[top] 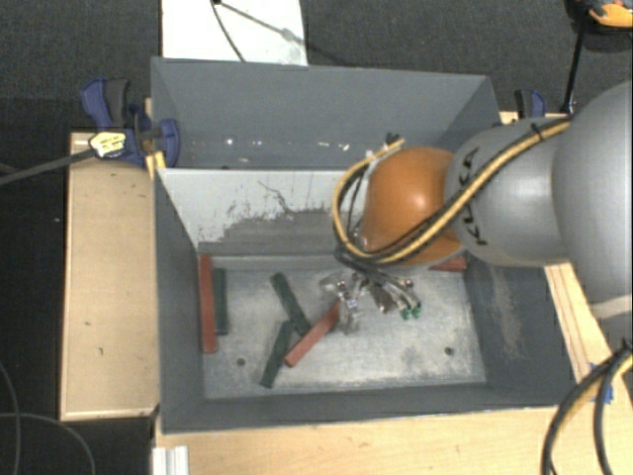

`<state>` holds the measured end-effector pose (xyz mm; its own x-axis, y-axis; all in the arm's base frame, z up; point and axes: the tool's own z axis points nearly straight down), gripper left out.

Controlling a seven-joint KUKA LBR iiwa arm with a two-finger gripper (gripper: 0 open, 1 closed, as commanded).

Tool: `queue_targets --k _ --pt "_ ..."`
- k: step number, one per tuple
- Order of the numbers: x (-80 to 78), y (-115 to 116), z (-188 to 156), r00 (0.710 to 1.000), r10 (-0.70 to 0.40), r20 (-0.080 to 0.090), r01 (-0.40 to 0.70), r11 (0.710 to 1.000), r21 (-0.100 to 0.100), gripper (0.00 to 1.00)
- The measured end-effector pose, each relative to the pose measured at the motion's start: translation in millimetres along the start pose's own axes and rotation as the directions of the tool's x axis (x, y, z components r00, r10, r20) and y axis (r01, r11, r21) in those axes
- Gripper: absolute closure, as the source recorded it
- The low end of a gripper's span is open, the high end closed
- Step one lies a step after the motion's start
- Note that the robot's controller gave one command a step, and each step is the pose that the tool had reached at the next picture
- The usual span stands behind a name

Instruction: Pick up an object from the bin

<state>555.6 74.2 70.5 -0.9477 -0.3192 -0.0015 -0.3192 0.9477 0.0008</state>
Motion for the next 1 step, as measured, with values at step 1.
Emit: queue_targets --k 1 --pt "0.2 0.0 -0.5 1.0 0.0 0.0 0.0 1.0 0.0 1.0"
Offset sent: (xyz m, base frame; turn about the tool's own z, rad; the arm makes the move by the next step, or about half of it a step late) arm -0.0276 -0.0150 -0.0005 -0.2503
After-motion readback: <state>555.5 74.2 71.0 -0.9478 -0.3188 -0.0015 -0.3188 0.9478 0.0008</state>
